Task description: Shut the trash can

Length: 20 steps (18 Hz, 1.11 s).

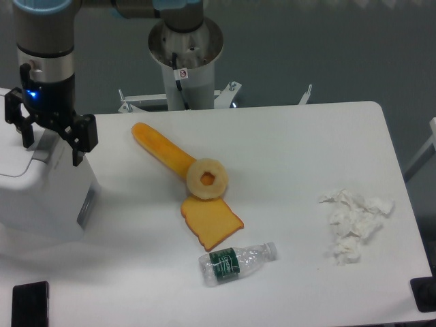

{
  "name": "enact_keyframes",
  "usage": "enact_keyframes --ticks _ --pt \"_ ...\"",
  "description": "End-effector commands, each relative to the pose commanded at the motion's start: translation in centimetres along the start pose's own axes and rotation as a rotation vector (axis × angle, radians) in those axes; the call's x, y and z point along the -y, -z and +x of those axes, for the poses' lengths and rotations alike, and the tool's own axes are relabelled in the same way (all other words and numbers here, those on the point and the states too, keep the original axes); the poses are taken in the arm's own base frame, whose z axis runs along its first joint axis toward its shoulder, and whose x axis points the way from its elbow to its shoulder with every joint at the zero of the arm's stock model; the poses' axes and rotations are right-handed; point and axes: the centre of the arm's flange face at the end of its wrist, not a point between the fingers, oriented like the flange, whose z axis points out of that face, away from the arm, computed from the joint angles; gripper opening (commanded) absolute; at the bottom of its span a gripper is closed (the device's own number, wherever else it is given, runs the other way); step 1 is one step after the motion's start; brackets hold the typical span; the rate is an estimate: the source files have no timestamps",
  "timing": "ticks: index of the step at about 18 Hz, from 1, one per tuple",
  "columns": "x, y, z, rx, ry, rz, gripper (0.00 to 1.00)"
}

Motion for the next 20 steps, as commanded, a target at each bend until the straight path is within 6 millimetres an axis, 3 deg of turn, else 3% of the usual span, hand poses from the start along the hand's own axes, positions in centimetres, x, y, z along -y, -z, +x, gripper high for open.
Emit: enact_keyframes --ticks 2,5,8,12,16,20 --pt "0.1 2.0 -1.5 0.024 0.013 0.03 1.0" --pt "-0.6 3.8 -7.1 0.078 0.086 0.053 1.0" --pt "-3.3 4.8 -16.3 0.157 0.17 0.033 1.0" --pt "-8.9 6.2 -27.7 0.234 0.236 -0.005 1.0" --pt "-14.3 3.2 -37.4 0.232 0.349 -0.081 1.0" --pt "-18.0 -0.4 -42.5 0.201 0.107 -0.212 1.0"
